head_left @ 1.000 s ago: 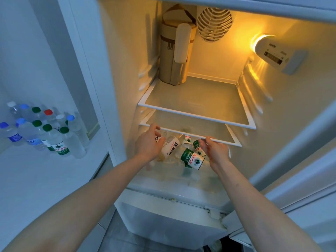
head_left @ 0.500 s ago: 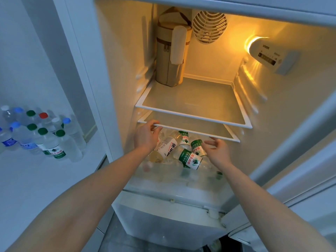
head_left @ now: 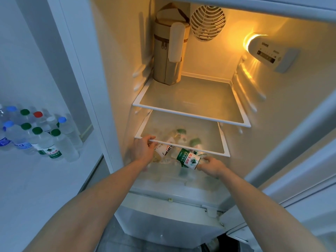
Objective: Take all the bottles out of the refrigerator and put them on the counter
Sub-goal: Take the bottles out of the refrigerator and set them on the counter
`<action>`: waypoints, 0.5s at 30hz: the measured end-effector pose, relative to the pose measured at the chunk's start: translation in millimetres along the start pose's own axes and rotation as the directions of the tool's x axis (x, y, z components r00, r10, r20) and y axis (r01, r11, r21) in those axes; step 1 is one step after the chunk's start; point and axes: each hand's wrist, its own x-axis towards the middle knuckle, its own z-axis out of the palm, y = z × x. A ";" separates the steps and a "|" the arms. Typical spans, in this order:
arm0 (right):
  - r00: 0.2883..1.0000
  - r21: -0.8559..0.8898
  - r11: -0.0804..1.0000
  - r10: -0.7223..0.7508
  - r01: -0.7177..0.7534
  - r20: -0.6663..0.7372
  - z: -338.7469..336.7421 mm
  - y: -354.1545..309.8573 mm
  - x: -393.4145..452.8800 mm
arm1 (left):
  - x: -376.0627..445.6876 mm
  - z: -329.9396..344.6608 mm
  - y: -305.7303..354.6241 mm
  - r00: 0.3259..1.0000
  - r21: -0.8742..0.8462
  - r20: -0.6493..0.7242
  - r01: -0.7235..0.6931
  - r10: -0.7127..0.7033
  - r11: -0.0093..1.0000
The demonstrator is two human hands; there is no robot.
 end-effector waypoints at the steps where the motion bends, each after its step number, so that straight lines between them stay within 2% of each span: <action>1: 1.000 -0.019 1.000 0.004 -0.004 -0.027 4.5 3.2 -0.3 | 0.3 1.3 -0.8 1.000 -0.007 0.001 -0.004 0.004 1.000; 4: 0.993 -0.088 0.996 -0.011 0.001 -0.119 15.2 8.3 -1.6 | 0.2 2.9 -3.3 1.000 -0.019 -0.010 -0.010 0.010 1.000; 9: 0.992 -0.063 0.998 -0.005 -0.003 -0.128 21.4 4.1 -5.8 | 0.3 2.8 -2.5 1.000 -0.031 -0.022 -0.013 0.013 0.999; 11: 0.981 -0.052 0.998 -0.031 0.021 -0.192 28.7 1.7 -11.8 | -0.6 3.1 -2.8 1.000 -0.031 -0.028 -0.014 0.013 0.999; 13: 0.913 -0.089 0.988 -0.151 0.127 -0.379 42.6 -2.9 -21.4 | -2.3 3.3 -3.1 1.000 -0.032 -0.025 -0.011 0.010 0.999; 15: 0.831 -0.167 0.950 -0.312 0.264 -0.461 59.8 -12.6 -28.0 | -3.6 2.8 -3.3 1.000 -0.022 -0.026 -0.012 0.011 1.000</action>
